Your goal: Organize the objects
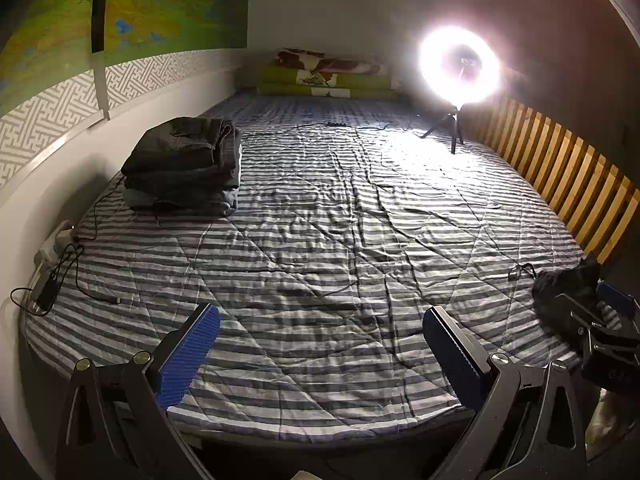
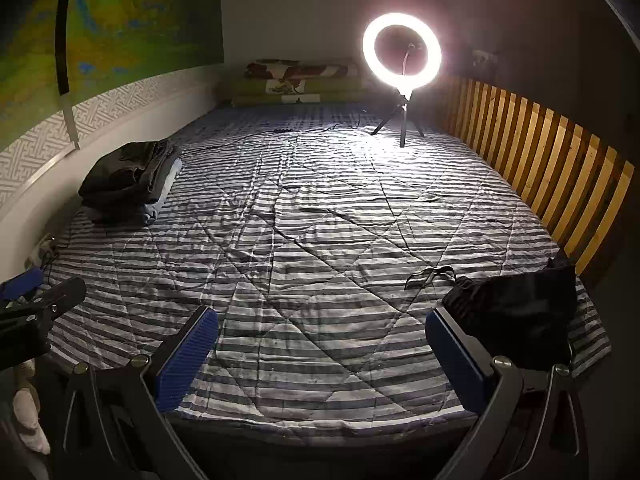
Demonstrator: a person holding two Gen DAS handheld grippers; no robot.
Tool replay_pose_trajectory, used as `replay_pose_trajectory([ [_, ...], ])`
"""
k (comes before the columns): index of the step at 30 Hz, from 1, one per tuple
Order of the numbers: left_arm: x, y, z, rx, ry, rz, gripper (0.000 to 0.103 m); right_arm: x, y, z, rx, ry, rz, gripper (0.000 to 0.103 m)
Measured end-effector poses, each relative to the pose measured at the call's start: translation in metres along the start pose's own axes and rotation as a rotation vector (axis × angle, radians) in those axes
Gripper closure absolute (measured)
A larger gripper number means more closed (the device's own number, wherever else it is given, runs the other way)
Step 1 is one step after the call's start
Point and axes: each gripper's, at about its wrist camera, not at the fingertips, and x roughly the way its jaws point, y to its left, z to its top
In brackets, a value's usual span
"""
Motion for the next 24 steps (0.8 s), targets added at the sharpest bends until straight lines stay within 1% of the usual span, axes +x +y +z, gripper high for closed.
replay_pose_trajectory([
  [24, -0.001, -0.011, 0.001, 0.017, 0.002, -0.005, 0.0, -0.002, -0.003, 0.0, 0.012, 0.002, 0.006, 0.001],
])
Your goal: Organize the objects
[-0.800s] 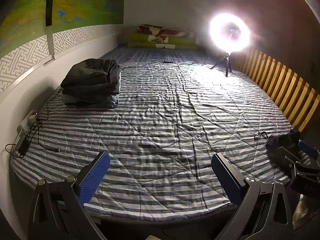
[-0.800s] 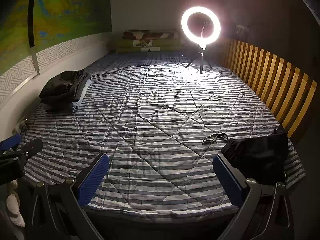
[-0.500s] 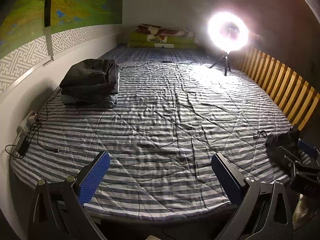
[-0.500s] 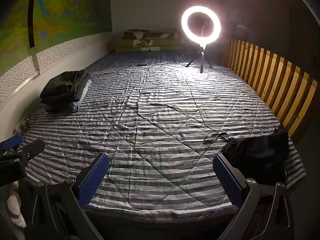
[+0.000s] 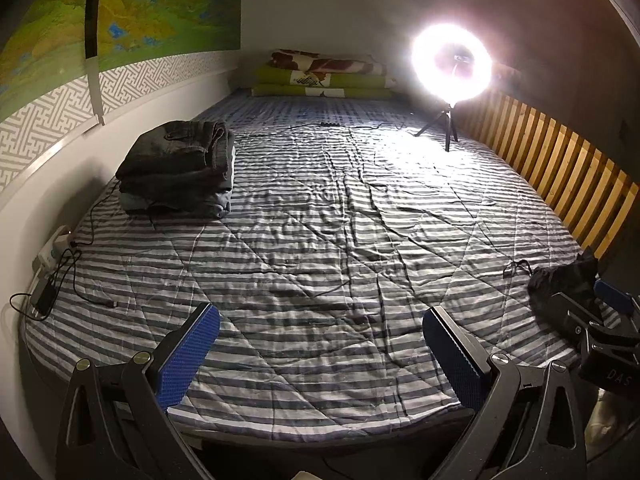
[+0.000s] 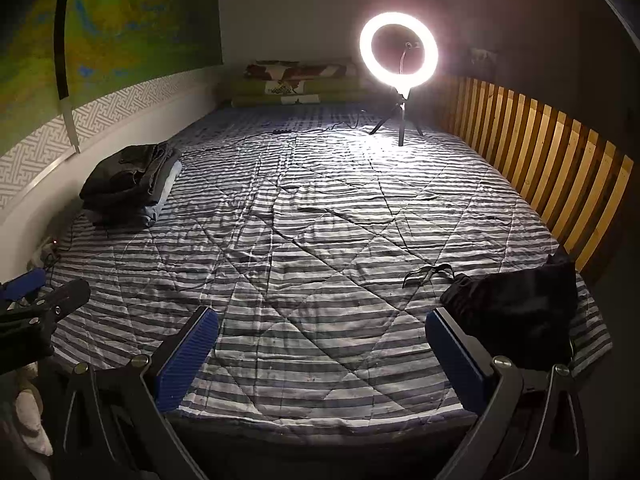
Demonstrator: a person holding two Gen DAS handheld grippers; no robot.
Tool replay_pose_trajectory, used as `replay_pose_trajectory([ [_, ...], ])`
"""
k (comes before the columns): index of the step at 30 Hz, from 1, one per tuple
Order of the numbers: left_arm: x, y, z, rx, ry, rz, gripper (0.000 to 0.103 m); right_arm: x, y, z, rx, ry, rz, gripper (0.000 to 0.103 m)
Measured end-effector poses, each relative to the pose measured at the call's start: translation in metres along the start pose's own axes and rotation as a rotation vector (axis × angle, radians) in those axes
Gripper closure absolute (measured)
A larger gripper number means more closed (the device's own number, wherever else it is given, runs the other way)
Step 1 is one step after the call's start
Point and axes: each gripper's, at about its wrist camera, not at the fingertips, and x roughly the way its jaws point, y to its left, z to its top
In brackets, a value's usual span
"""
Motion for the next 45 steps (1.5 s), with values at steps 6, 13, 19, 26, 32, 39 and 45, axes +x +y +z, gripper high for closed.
replay_pose_trajectory([
  [6, 0.002, 0.001, -0.001, -0.004, 0.005, -0.001, 0.0, 0.001, -0.001, -0.001, -0.001, 0.004, 0.002, 0.001],
  [13, 0.006, 0.007, -0.002, -0.009, 0.014, -0.002, 0.0, 0.003, 0.001, -0.002, -0.004, 0.006, 0.001, 0.001],
  [19, 0.007, 0.008, -0.003, -0.01, 0.014, -0.002, 0.0, 0.004, 0.002, -0.002, -0.004, 0.008, 0.001, 0.001],
  [26, 0.01, 0.008, -0.002, -0.005, 0.018, -0.004, 0.0, 0.007, -0.001, -0.004, 0.002, 0.012, 0.002, 0.002],
  [32, 0.01, 0.005, -0.002, -0.002, 0.019, -0.004, 0.0, 0.008, -0.002, -0.005, 0.003, 0.012, 0.001, 0.001],
  [39, 0.012, 0.003, -0.002, 0.004, 0.02, -0.005, 0.0, 0.009, -0.006, -0.005, 0.01, 0.015, -0.004, 0.001],
  [45, 0.016, -0.003, 0.0, 0.016, 0.026, -0.008, 0.0, 0.012, -0.011, -0.004, 0.014, 0.018, -0.007, 0.002],
])
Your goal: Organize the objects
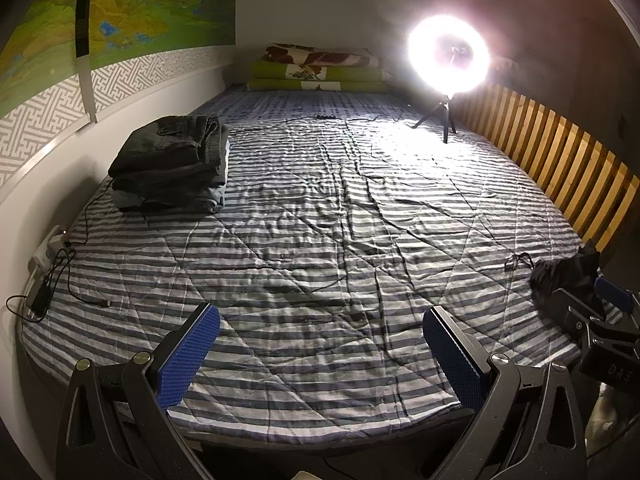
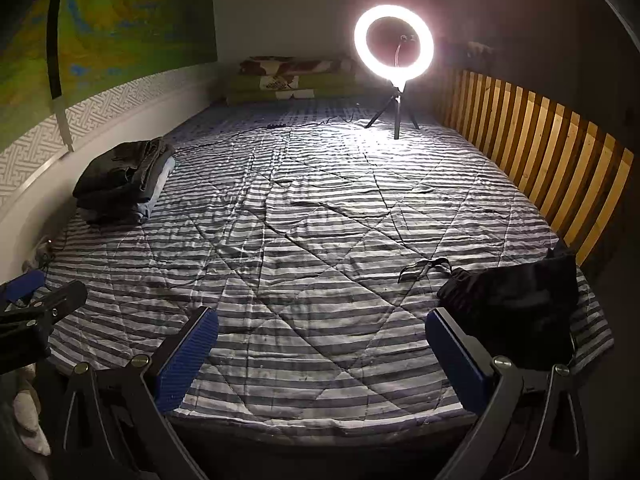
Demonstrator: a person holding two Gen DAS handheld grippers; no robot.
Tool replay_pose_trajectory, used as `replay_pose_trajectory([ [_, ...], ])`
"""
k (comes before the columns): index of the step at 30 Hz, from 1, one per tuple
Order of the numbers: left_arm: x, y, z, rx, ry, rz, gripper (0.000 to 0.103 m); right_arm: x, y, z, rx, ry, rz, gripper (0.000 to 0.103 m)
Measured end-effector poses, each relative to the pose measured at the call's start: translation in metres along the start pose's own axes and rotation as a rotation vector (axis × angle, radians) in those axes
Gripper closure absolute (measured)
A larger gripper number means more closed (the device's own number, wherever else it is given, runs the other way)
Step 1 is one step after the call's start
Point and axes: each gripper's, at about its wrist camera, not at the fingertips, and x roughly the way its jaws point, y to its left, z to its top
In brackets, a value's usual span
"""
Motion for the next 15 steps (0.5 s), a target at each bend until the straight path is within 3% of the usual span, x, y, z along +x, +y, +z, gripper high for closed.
replay_pose_trajectory([
  [11, 0.016, -0.015, 0.0, 0.023, 0.032, -0.035, 0.0, 0.021, -0.038, -0.005, 0.043, 0.045, -0.06, 0.003],
  [15, 0.023, -0.019, 0.001, 0.025, 0.043, -0.038, 0.0, 0.034, -0.073, -0.01, 0.077, 0.091, -0.099, 0.012],
])
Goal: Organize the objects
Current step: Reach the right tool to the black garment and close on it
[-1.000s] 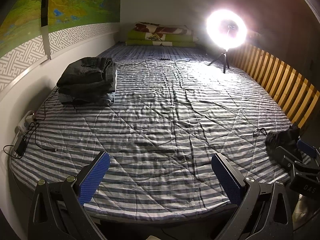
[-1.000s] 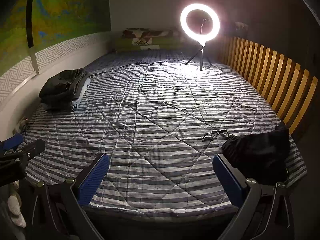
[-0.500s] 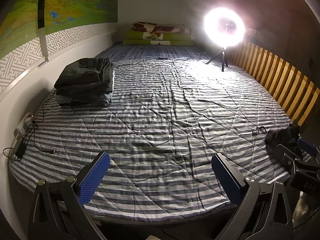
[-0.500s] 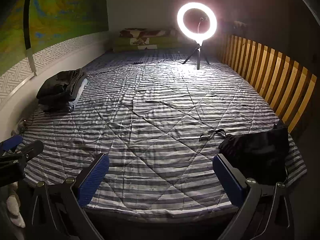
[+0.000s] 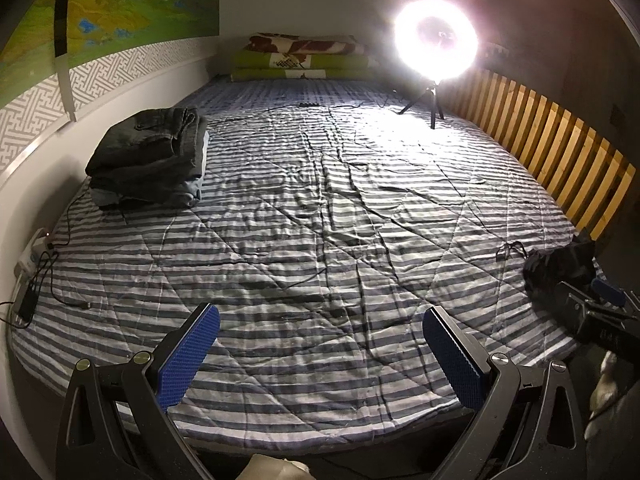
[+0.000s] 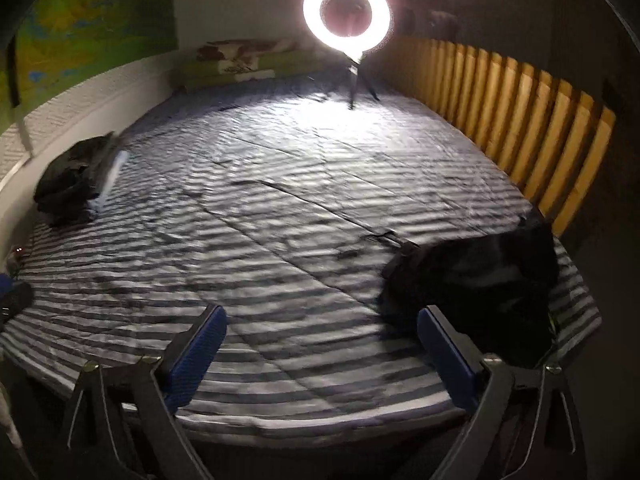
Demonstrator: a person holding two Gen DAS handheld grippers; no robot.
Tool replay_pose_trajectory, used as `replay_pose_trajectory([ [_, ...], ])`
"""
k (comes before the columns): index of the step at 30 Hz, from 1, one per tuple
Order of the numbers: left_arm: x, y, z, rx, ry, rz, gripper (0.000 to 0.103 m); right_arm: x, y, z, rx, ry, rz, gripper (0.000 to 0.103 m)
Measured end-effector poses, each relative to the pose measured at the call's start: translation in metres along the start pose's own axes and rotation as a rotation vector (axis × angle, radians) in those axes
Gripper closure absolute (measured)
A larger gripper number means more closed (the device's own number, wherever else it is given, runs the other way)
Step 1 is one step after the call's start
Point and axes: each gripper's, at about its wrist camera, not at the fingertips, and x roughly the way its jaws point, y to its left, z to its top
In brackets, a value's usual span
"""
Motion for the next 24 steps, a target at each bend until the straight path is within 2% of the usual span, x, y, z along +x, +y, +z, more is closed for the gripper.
replay_pose_trajectory([
  [3, 0.006, -0.002, 0.0, 0.002, 0.01, -0.002, 0.0, 0.012, -0.03, -0.003, 0.033, 0.041, -0.036, 0.019],
  [9, 0.022, -0.015, -0.001, 0.032, 0.046, -0.03, 0.0, 0.033, -0.085, -0.02, 0.071, 0.128, -0.117, 0.022],
  [12, 0.03, -0.023, -0.002, 0.042, 0.061, -0.043, 0.0, 0.041, -0.103, -0.03, 0.073, 0.17, -0.131, 0.022],
  [18, 0.039, -0.033, -0.003, 0.056, 0.078, -0.059, 0.0, 0.056, -0.124, -0.041, 0.046, 0.208, -0.214, 0.022],
  [24, 0.042, -0.031, -0.003, 0.055, 0.075, -0.053, 0.0, 0.076, -0.13, -0.045, 0.01, 0.256, -0.231, 0.022],
])
